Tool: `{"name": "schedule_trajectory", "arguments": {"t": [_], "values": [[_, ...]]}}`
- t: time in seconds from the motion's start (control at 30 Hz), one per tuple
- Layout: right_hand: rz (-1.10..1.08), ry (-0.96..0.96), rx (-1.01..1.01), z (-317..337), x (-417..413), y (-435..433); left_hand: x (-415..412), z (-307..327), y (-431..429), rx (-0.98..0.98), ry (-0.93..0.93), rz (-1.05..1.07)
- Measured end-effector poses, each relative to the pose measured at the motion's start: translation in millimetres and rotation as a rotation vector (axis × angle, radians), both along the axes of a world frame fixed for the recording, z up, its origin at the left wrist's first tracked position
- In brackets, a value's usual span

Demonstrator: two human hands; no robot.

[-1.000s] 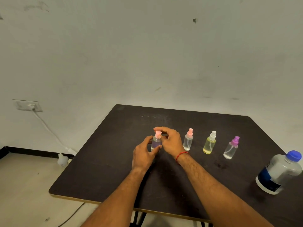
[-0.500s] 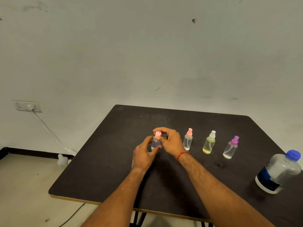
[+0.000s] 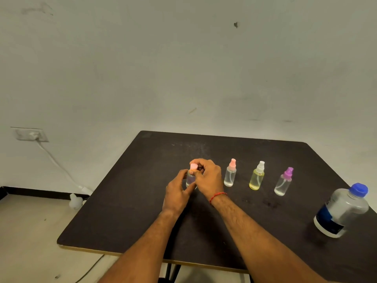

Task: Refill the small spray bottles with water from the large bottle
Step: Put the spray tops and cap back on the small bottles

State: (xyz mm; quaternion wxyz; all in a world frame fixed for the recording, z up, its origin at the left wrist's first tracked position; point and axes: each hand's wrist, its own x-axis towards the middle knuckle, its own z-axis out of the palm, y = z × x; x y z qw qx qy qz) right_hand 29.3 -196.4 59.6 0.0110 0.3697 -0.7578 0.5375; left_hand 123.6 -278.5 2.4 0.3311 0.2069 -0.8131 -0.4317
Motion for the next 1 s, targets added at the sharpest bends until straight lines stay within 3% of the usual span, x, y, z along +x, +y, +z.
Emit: {"name": "schedule_trajectory", "arguments": {"t": [0.33,0.63,0.8,1.0], "values": [[0.008,-0.209,-0.029,-10.4,0.6,22.9,-2.6,-4.1,-1.1,-0.016,-0.084,-0.007],[-0.081,-0.189,0.032,-28.1,-18.2,79.0,-16.0,-1.2,-2.8,0.026,-0.189,0.079],[-0.110,-0.203,0.012,-29.2,-30.4,100.2,-39.5,0.5,10.6,-0.050,-0.313,0.117],[-0.137,-0.216,-0.004,-31.9,-43.3,120.5,-58.7,1.0,15.5,-0.067,-0.337,0.140]]}}
